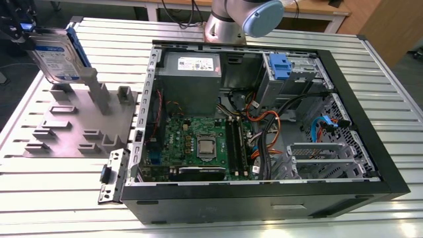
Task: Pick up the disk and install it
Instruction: 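Pick up the disk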
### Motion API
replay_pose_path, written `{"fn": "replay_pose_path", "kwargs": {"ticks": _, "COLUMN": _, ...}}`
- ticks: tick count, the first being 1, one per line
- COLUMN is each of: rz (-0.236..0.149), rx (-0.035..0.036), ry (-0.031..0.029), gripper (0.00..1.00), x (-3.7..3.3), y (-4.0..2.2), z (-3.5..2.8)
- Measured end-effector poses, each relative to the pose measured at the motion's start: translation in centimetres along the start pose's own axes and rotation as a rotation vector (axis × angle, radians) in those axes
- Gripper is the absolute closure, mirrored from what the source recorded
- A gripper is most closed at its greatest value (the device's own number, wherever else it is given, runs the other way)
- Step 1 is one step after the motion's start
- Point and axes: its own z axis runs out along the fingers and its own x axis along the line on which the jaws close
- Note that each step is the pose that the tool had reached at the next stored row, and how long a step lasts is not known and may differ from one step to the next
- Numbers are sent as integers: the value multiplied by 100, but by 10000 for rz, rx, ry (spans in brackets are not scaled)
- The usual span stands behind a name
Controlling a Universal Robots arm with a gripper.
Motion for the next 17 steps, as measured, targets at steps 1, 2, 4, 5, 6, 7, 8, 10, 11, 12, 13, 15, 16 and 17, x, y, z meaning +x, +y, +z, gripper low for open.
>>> {"fn": "replay_pose_path", "kwargs": {"ticks": 1, "rz": 0, "rx": -2, "ry": 10, "gripper": 64, "x": 0, "y": 0, "z": -1}}
{"fn": "replay_pose_path", "kwargs": {"ticks": 2, "rz": 1, "rx": -1, "ry": 20, "gripper": 64, "x": 0, "y": 0, "z": -1}}
{"fn": "replay_pose_path", "kwargs": {"ticks": 4, "rz": 1, "rx": -1, "ry": 21, "gripper": 64, "x": 0, "y": 0, "z": -1}}
{"fn": "replay_pose_path", "kwargs": {"ticks": 5, "rz": 1, "rx": -1, "ry": 28, "gripper": 64, "x": 0, "y": 0, "z": -1}}
{"fn": "replay_pose_path", "kwargs": {"ticks": 6, "rz": 1, "rx": -1, "ry": 29, "gripper": 64, "x": 0, "y": 0, "z": -1}}
{"fn": "replay_pose_path", "kwargs": {"ticks": 7, "rz": 3, "rx": 0, "ry": 61, "gripper": 64, "x": 0, "y": 0, "z": -1}}
{"fn": "replay_pose_path", "kwargs": {"ticks": 8, "rz": 4, "rx": 2, "ry": 88, "gripper": 64, "x": 0, "y": 0, "z": -2}}
{"fn": "replay_pose_path", "kwargs": {"ticks": 10, "rz": 4, "rx": 1, "ry": 89, "gripper": 64, "x": 0, "y": 0, "z": -5}}
{"fn": "replay_pose_path", "kwargs": {"ticks": 11, "rz": 4, "rx": 1, "ry": 89, "gripper": 64, "x": 0, "y": 1, "z": -7}}
{"fn": "replay_pose_path", "kwargs": {"ticks": 12, "rz": 5, "rx": 1, "ry": 89, "gripper": 64, "x": -1, "y": 1, "z": -9}}
{"fn": "replay_pose_path", "kwargs": {"ticks": 13, "rz": 4, "rx": 1, "ry": 89, "gripper": 64, "x": -1, "y": 1, "z": -18}}
{"fn": "replay_pose_path", "kwargs": {"ticks": 15, "rz": 4, "rx": 1, "ry": 89, "gripper": 64, "x": -1, "y": 1, "z": -20}}
{"fn": "replay_pose_path", "kwargs": {"ticks": 16, "rz": 5, "rx": 0, "ry": 89, "gripper": 64, "x": -1, "y": 1, "z": -22}}
{"fn": "replay_pose_path", "kwargs": {"ticks": 17, "rz": 5, "rx": -2, "ry": 90, "gripper": 64, "x": -1, "y": 2, "z": -27}}
